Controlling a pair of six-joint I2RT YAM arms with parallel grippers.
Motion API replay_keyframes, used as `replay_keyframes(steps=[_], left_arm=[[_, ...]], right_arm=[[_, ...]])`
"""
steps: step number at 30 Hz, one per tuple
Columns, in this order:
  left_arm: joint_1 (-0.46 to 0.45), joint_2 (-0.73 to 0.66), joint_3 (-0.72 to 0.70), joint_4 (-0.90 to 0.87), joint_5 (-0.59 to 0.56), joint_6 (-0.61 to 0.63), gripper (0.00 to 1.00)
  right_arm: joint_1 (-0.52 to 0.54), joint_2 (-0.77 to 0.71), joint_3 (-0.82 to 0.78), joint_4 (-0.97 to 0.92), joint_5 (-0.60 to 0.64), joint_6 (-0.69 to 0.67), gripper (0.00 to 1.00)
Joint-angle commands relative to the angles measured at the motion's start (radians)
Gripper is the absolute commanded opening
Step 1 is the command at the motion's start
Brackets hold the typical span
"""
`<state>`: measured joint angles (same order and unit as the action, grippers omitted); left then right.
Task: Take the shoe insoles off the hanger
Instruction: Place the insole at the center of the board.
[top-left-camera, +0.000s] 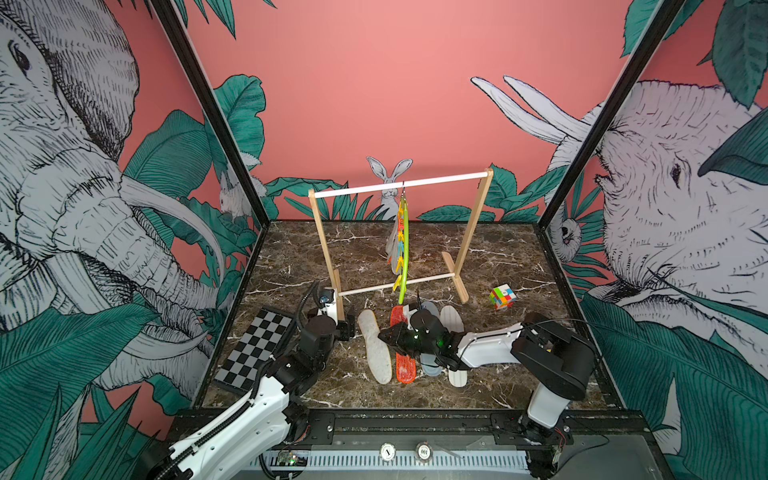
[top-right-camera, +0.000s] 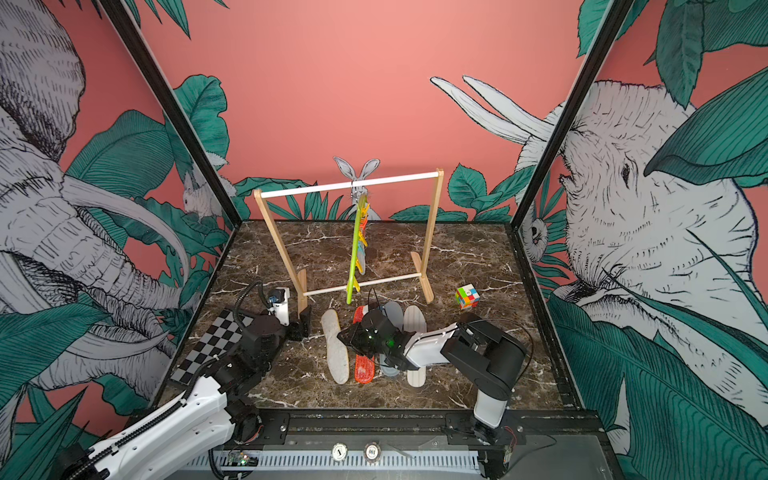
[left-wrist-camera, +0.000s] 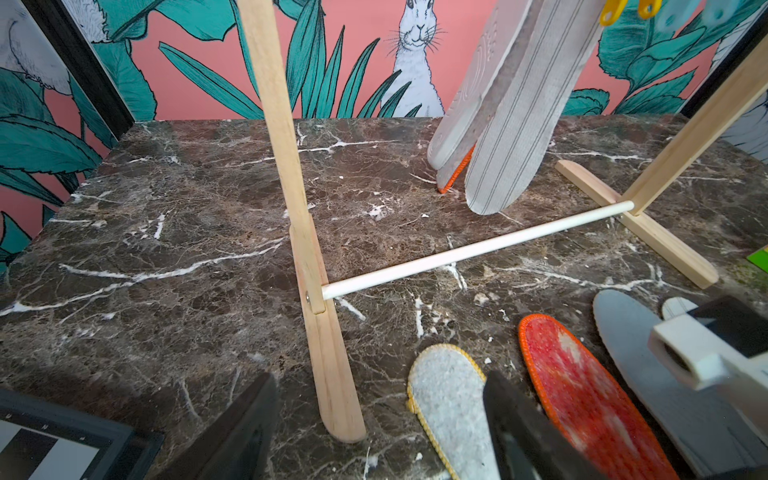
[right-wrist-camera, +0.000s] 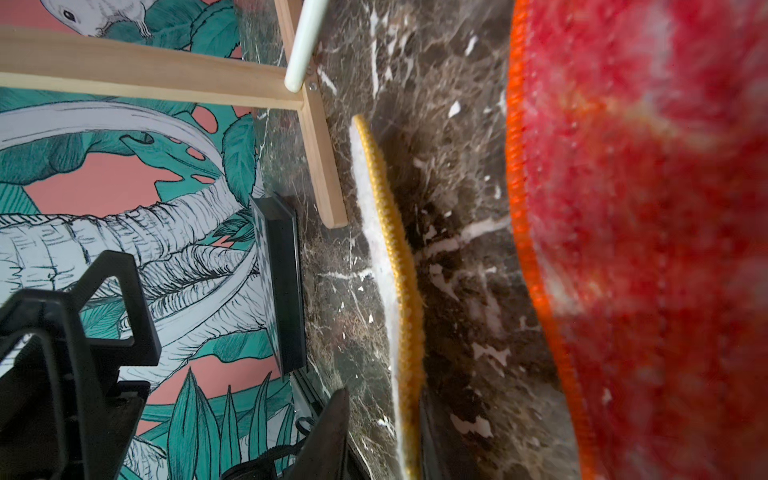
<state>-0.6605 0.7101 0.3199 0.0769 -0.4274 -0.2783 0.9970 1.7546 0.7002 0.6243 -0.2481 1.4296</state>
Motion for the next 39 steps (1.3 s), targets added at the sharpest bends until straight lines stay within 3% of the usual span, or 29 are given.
replay_keyframes(steps=[1, 5, 21, 39], left_arm=[[-0.005, -0.008, -0.013, -0.006, -0.014, -0.011, 0.80], [-0.005, -0.008, -0.012, -0.009, -0.015, -0.012, 0.80], [-0.005, 0.046, 0.031, 0.024, -0.045, 0.012, 0.90], [-0.003, 0.139, 0.075, 0.157, -0.045, 0.051, 1.00]], right_arm=[[0.013, 0.020, 0.022, 0.020, -0.020, -0.008, 0.29], [0.015, 0.015, 0.019, 0.018, -0.015, -0.012, 0.31], [0.008, -0.144, 0.022, -0.199, 0.078, -0.167, 0.59], [-0.124, -0.365, 0.001, -0.474, 0.160, -0.325, 0.67]])
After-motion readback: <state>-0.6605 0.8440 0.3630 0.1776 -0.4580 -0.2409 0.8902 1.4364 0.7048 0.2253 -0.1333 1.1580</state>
